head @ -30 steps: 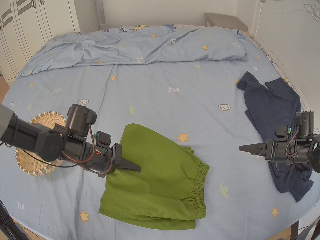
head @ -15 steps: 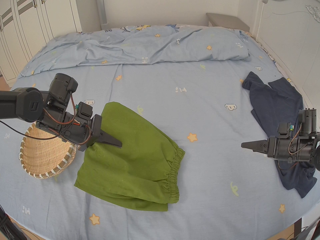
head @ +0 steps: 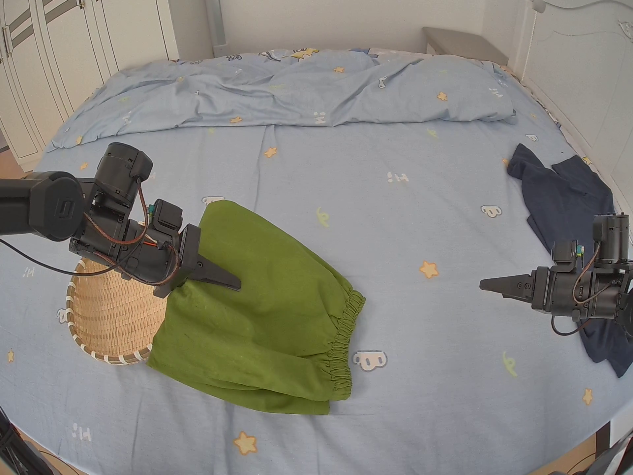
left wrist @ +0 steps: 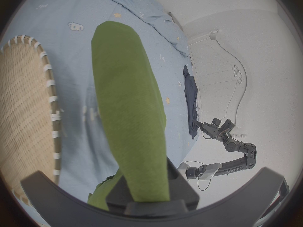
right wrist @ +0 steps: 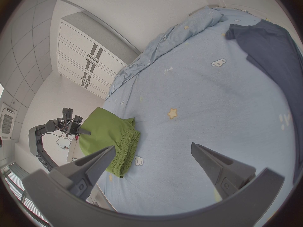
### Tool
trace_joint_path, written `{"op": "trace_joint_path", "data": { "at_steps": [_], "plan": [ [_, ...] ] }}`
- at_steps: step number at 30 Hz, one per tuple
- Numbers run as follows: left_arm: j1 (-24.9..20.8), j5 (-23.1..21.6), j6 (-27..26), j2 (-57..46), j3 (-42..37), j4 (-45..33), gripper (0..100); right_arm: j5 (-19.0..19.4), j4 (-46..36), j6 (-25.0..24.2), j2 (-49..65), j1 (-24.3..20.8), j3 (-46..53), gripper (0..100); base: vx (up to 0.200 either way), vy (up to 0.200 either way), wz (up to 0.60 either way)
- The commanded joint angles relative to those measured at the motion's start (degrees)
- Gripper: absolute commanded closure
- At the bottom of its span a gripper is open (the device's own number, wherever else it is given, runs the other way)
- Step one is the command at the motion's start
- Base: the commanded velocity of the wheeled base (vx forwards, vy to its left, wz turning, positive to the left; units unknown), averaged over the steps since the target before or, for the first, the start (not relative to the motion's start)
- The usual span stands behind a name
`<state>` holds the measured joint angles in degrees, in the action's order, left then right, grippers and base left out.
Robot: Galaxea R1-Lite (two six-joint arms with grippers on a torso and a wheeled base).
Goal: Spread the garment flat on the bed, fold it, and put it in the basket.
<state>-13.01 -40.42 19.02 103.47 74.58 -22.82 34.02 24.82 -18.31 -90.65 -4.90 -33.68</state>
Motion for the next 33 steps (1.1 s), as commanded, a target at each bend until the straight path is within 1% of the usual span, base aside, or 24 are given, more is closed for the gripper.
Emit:
{"op": "trace_joint_path", "data": {
  "at_steps": [1, 2, 6, 9, 16, 18, 21, 22, 25, 26, 28, 31, 33],
  "plan": [
    [-0.18, -0.01, -0.56, -0.20, -0.31, -0.29, 100, -0.01, 0.05, 0.03, 0.03, 0.24, 0.02, 0, 0.000, 0.200, 0.00],
    [-0.35, 0.08, -1.18, -0.20, -0.58, -0.38, 100, -0.01, 0.05, 0.03, 0.03, 0.24, 0.02, 0, 0.000, 0.200, 0.00],
    [-2.64, 0.87, -4.16, -1.52, -2.42, -0.21, 100, -0.01, 0.05, 0.03, 0.03, 0.15, 0.02, 0, 0.000, 0.000, 0.00],
    [-3.43, 0.87, -5.13, -3.54, -2.86, -0.29, 100, -0.01, 0.05, 0.12, 0.03, 0.15, 0.11, 0, 0.000, 0.000, 0.00],
    [-5.71, 0.87, -5.48, -8.99, -4.09, 0.32, 100, 0.08, 0.14, 0.12, 0.03, 0.07, 0.20, 0, 0.000, 0.000, 0.00],
    [-6.94, 0.87, -5.48, -11.89, -4.45, 0.41, 100, 0.08, 0.23, 0.12, -0.05, 0.07, 0.28, 0, 0.000, 0.000, 0.00],
    [-7.21, 0.87, -5.48, -14.35, -4.71, 0.41, 100, -0.01, 0.23, 0.12, 0.03, 0.07, 0.28, 0, 0.000, 0.000, 0.00],
    [-7.21, 0.96, -5.48, -16.81, -4.97, 0.50, 100, -0.01, 0.23, 0.12, 0.03, 0.15, 0.28, 0, 0.000, 0.000, 0.00],
    [-6.94, 1.05, -5.48, -19.27, -5.15, 0.76, 100, -0.01, 0.23, 0.12, 0.03, 0.15, 0.37, 0, 0.000, 0.000, 0.00],
    [-6.50, 1.14, -5.48, -21.91, -5.24, 1.29, 100, -0.01, 0.23, 0.12, 0.03, 0.15, 0.28, 0, 0.000, 0.000, 0.00],
    [-5.63, 1.58, -5.39, -23.49, -5.24, 2.08, 100, -0.01, 0.23, 0.20, 0.03, 0.15, 0.37, 0, 0.000, 0.000, 0.00],
    [0.00, 2.63, -5.22, -24.28, -5.32, 4.19, 100, -0.01, 0.32, 0.20, 0.12, 0.15, 0.37, 0, 0.000, 0.000, 0.00],
    [2.28, 2.63, -5.13, -23.93, -5.24, 6.03, 100, -0.01, 0.32, 0.20, 0.12, 0.15, 0.37, 0, 0.000, 0.000, 0.00]
  ]
}}
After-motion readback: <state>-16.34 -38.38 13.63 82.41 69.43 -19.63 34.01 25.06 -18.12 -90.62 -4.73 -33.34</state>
